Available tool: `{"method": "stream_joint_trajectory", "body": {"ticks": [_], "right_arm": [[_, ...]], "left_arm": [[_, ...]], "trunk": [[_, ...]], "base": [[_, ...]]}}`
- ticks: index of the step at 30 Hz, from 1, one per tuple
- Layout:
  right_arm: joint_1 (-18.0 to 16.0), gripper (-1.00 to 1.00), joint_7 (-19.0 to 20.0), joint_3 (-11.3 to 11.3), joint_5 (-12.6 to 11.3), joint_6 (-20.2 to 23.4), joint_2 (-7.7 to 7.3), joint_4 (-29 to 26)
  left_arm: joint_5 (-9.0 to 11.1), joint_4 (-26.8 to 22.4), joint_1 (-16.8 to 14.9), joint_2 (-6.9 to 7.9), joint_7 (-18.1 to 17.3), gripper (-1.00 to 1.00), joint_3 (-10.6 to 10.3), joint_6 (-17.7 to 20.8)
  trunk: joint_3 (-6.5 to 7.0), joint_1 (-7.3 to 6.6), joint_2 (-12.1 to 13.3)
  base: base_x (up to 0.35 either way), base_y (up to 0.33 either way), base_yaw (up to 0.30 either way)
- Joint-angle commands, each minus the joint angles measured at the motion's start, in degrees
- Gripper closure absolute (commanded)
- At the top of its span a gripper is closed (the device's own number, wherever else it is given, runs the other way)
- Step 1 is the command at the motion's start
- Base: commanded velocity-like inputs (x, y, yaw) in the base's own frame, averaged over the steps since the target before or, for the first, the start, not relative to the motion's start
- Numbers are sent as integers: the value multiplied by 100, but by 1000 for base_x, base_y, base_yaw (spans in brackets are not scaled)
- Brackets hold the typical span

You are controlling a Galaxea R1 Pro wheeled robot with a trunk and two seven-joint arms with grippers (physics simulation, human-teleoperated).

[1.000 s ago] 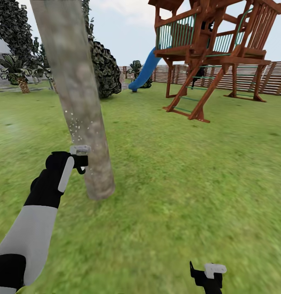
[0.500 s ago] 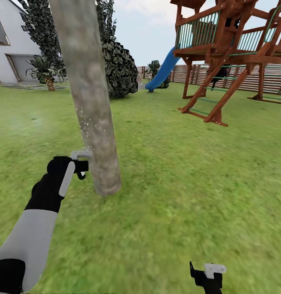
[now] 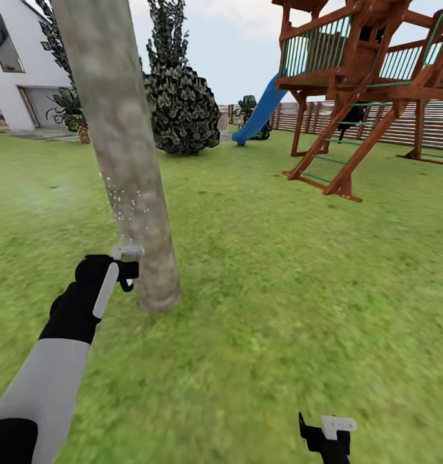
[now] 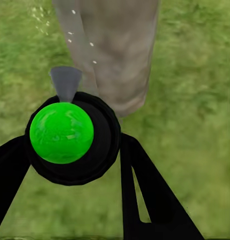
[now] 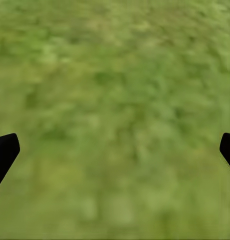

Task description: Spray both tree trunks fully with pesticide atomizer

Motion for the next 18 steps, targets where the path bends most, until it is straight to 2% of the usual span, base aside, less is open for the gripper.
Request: {"method": "stream_joint_trajectory", "body": {"ticks": [1, 4, 9, 18], "right_arm": [[1, -100, 0, 0, 1, 0, 0, 0], [2, -100, 0, 0, -1, 0, 0, 0], [-1, -100, 0, 4, 2, 0, 0, 0], [-1, -100, -9, 0, -15, 0, -19, -3]], "left_arm": [[-8, 0, 57, 0, 1, 100, 11, -1], [-11, 61, 209, -6, 1, 100, 22, -25], [-14, 73, 238, -8, 1, 100, 22, -28], [-14, 74, 246, -1, 36, 100, 35, -28]], "trunk": [[0, 0, 0], [0, 0, 0], [0, 0, 0], [0, 0, 0]], "base": [[208, -227, 259], [208, -227, 273], [193, -228, 275], [113, -252, 27]]}}
